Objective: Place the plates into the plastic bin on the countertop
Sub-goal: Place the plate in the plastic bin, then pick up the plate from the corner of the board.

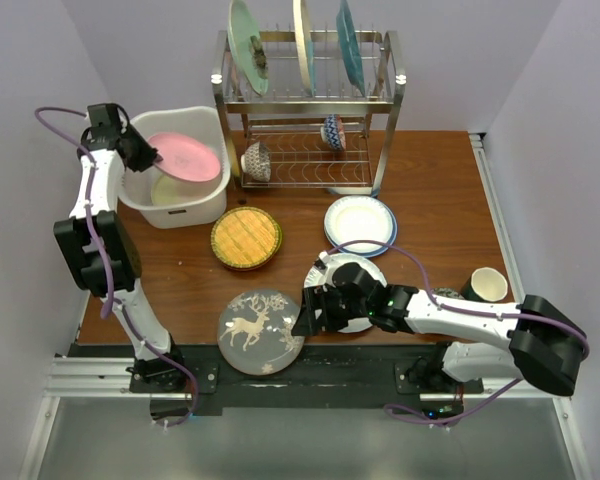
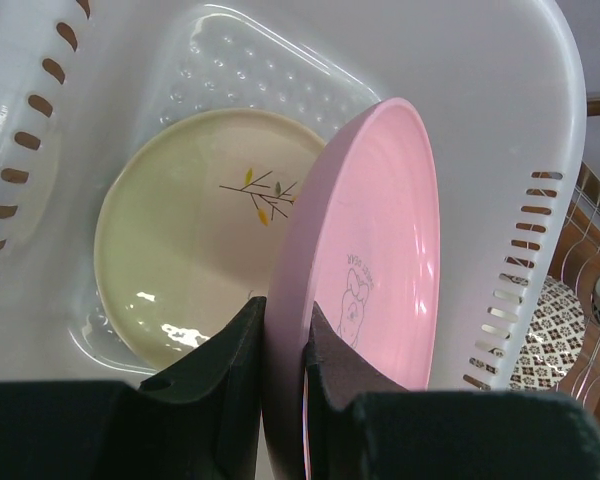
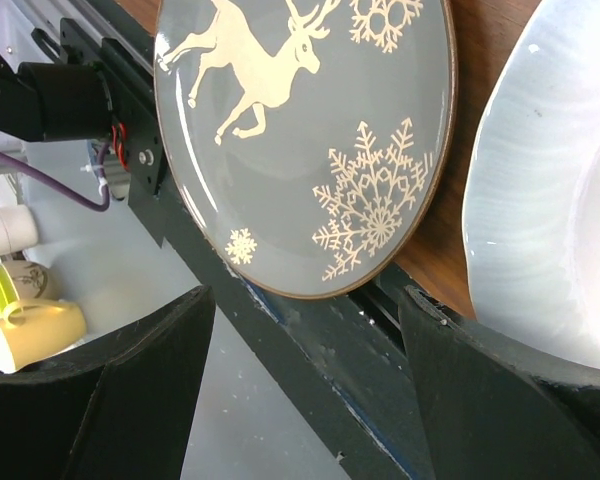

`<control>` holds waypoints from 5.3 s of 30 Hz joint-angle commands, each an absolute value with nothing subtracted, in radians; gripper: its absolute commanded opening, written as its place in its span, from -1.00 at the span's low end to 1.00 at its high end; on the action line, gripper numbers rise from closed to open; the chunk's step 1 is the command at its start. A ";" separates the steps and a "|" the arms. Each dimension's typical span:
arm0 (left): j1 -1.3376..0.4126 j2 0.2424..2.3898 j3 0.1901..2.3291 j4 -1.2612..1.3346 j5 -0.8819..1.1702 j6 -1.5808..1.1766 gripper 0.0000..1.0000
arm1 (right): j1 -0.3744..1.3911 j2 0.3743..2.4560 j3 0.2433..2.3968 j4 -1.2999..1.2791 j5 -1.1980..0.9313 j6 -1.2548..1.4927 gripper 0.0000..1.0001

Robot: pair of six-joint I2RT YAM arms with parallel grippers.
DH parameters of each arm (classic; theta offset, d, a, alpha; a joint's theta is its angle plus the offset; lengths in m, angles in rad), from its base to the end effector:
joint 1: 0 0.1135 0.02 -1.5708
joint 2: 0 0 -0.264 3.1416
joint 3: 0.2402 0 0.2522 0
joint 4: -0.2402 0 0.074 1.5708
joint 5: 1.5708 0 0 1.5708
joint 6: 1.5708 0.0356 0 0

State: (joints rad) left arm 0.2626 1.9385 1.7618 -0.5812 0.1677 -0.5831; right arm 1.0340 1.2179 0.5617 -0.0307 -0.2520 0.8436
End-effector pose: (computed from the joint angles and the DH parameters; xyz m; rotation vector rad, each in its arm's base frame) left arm 0.4321 0.1100 0.3009 -0.8834 2.1696 -0.3550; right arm 0.1168 0.2136 0.1905 -0.3966 2.5372 1.1705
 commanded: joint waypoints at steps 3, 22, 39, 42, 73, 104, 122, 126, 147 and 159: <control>0.273 1.944 1.804 -0.575 0.152 -0.549 -1.00 | 1.035 1.226 0.604 -0.023 -0.259 0.822 0.56; 0.229 1.956 1.738 -0.627 0.163 -0.430 0.12 | 1.035 1.224 0.606 -0.025 -0.264 0.827 0.56; 0.215 1.855 1.765 -0.690 0.044 -0.364 0.25 | 1.035 1.221 0.603 -0.023 -0.270 0.828 0.56; 0.213 1.826 1.802 -0.722 0.048 -0.353 0.28 | 1.035 1.218 0.601 -0.020 -0.271 0.828 0.56; 0.132 1.123 1.148 -0.790 0.318 -0.393 0.70 | 1.037 1.173 0.548 0.049 -0.310 0.891 0.55; 0.051 0.999 0.650 -0.755 0.396 -0.396 0.68 | 1.043 1.287 0.419 0.224 -0.431 1.100 0.43; -0.049 1.072 0.615 -0.701 0.348 -0.460 0.59 | 1.051 1.451 0.463 0.252 -0.453 1.074 0.27; -0.115 1.094 0.627 -0.684 0.331 -0.502 0.59 | 1.054 1.476 0.486 0.239 -0.448 1.065 0.22; -0.225 0.993 0.519 -0.716 0.279 -0.595 0.58 | 1.058 1.545 0.629 0.140 -0.417 0.983 0.17; -0.227 0.930 0.477 -0.681 0.357 -0.644 0.53 | 1.055 1.578 0.736 0.061 -0.405 0.930 0.18</control>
